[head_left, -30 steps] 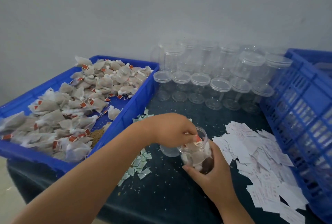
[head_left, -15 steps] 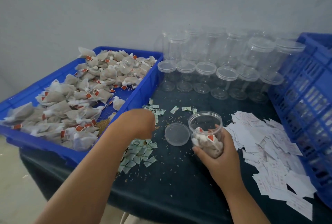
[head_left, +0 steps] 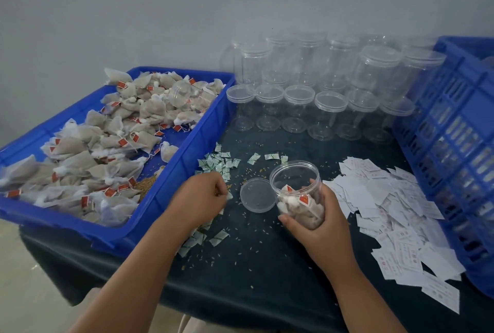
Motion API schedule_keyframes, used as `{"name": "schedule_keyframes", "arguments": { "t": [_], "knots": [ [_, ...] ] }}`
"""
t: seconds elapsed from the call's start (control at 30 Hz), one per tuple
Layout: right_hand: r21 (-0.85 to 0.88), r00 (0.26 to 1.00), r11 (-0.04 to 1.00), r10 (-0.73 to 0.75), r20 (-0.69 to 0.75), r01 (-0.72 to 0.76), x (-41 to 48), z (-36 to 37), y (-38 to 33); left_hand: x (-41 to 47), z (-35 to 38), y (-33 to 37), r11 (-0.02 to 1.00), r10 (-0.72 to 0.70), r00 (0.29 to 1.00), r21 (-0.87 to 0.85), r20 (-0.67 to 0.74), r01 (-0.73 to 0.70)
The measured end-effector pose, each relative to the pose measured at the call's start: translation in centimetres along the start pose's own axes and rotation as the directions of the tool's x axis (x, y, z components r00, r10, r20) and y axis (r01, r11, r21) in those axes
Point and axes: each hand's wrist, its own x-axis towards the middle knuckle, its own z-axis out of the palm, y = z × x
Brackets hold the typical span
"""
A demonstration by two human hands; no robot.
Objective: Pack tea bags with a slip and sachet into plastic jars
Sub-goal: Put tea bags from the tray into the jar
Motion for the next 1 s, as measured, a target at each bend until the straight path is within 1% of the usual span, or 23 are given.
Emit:
{"name": "schedule_keyframes", "arguments": {
  "t": [0.07,0.17,0.3,0.37,0.47,0.5,0.57,0.7,0.77,0.83,0.93,1.0],
  "knots": [
    [0.005,1.0,1.0,0.006,0.008,-0.006,0.0,-0.1,0.0,0.0,-0.1,0.5,0.997,-0.004,1.0,-0.083,-0.012,0.003],
    [0.005,1.0,1.0,0.015,0.017,-0.015,0.1,-0.1,0.1,0.2,-0.4,1.1,0.979,-0.038,0.996,-0.202,-0.082,0.021],
    [0.005,1.0,1.0,0.006,0.009,-0.006,0.2,-0.2,0.1,0.4,-1.1,1.9,0.969,-0.05,0.993,-0.245,-0.105,0.023],
    [-0.004,1.0,1.0,-0.001,0.01,0.001,0.2,-0.2,0.1,0.2,-1.4,2.4,0.957,-0.034,0.986,-0.29,-0.161,-0.014],
    [-0.01,1.0,1.0,-0.019,-0.003,0.019,0.2,-0.1,-0.2,0.2,-1.8,3.7,0.905,0.022,0.976,-0.41,-0.217,-0.112],
    [-0.008,1.0,1.0,-0.023,-0.006,0.023,0.2,0.0,-0.2,0.4,-1.9,4.1,0.901,0.037,0.975,-0.415,-0.218,-0.127],
    [-0.004,1.0,1.0,-0.021,-0.006,0.021,0.3,-0.1,-0.2,1.0,-1.8,4.8,0.924,0.028,0.979,-0.369,-0.202,-0.103],
    [0.005,1.0,1.0,-0.013,-0.004,0.013,0.2,-0.1,-0.2,1.8,-1.5,3.6,0.975,-0.093,0.987,-0.213,-0.128,0.064],
    [0.012,1.0,1.0,-0.01,-0.001,0.01,0.2,-0.1,-0.2,1.9,-1.4,2.3,0.976,-0.109,0.989,-0.198,-0.105,0.086],
    [0.011,1.0,1.0,-0.01,-0.001,0.01,0.2,0.0,-0.1,1.6,-1.9,2.0,0.975,-0.067,0.99,-0.22,-0.122,0.039],
    [-0.006,1.0,1.0,-0.021,-0.011,0.021,0.3,-0.1,-0.2,0.3,-3.2,4.2,0.949,0.029,0.98,-0.304,-0.197,-0.089],
    [0.0,0.999,0.999,-0.036,-0.013,0.036,0.2,-0.1,-0.4,-0.6,-3.5,6.6,0.908,0.125,0.967,-0.368,-0.224,-0.202]
  ]
}}
